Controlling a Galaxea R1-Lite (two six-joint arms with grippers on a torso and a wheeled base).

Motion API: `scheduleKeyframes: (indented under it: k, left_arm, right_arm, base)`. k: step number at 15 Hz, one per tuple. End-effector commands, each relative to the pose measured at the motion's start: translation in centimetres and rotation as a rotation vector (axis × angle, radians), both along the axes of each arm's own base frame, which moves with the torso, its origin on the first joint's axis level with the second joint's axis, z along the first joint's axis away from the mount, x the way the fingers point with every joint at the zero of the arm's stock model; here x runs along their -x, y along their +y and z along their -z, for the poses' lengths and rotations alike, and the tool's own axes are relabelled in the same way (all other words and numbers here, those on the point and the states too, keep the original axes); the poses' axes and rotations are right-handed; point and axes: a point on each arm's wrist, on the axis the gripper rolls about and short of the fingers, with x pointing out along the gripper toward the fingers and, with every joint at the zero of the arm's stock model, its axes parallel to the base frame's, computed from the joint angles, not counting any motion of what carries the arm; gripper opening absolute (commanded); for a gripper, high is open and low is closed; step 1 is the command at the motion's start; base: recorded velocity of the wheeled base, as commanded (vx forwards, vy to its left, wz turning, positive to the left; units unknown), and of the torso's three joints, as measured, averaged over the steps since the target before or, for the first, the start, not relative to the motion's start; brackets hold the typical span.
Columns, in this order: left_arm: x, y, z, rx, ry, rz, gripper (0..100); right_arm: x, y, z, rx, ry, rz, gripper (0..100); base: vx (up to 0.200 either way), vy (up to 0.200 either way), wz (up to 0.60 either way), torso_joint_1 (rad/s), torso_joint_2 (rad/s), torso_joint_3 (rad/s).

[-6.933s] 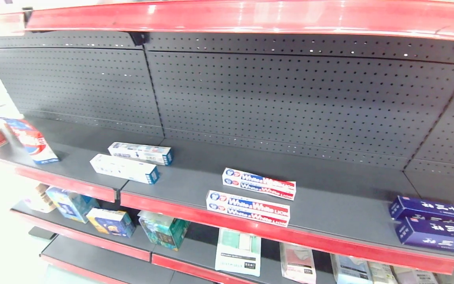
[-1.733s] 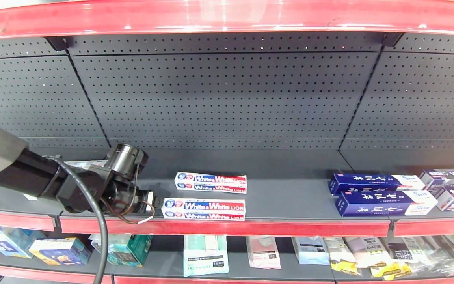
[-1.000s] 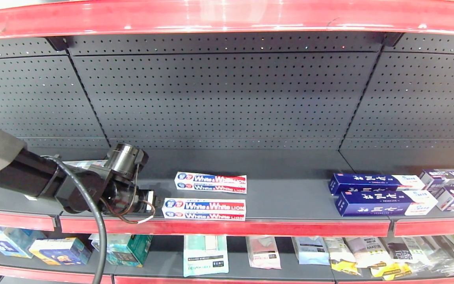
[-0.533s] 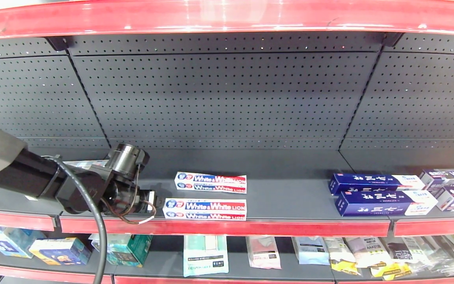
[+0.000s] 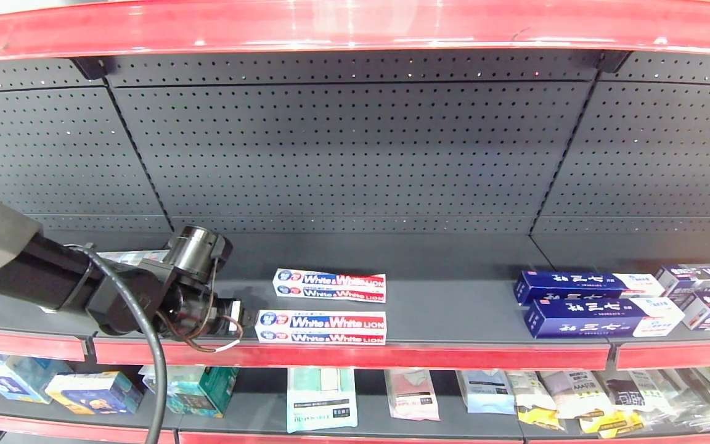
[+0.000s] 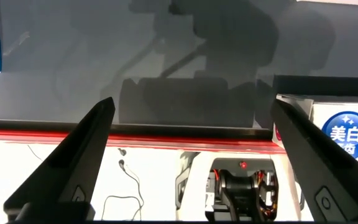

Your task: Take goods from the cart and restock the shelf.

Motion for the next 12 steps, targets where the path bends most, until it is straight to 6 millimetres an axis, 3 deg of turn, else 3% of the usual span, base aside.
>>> scheduleKeyframes:
  k: [1, 7, 8, 9, 12]
  left_arm:
    - [0.3, 0.7, -0.8, 0.008, -0.021, -0.017, 100]
    - [4.1, 3.7, -6.4, -0.018, -0.116, 0.012, 100]
    - [5.5, 4.8, -7.4, -0.012, -0.141, 0.021, 100]
    - [8.5, 6.5, -8.4, -0.025, -0.182, 0.043, 100]
    - [15.5, 9.0, -9.2, -0.031, -0.285, 0.077, 100]
  right_arm:
    - [0.0, 0.0, 0.0, 0.001, 0.001, 0.0, 100]
    - [0.0, 0.0, 0.0, 0.001, 0.001, 0.0, 100]
    - [0.0, 0.0, 0.0, 0.001, 0.001, 0.0, 100]
    - [0.0, 0.0, 0.0, 0.0, 0.001, 0.0, 100]
    - [0.0, 0.0, 0.0, 0.001, 0.001, 0.0, 100]
  base:
    - [0.0, 0.0, 0.0, 0.0, 0.0, 0.0]
    - [0.0, 0.0, 0.0, 0.0, 0.0, 0.0]
    - [0.0, 0.0, 0.0, 0.0, 0.0, 0.0]
    - [0.0, 0.0, 0.0, 0.0, 0.0, 0.0]
    - [0.0, 0.0, 0.0, 0.0, 0.0, 0.0]
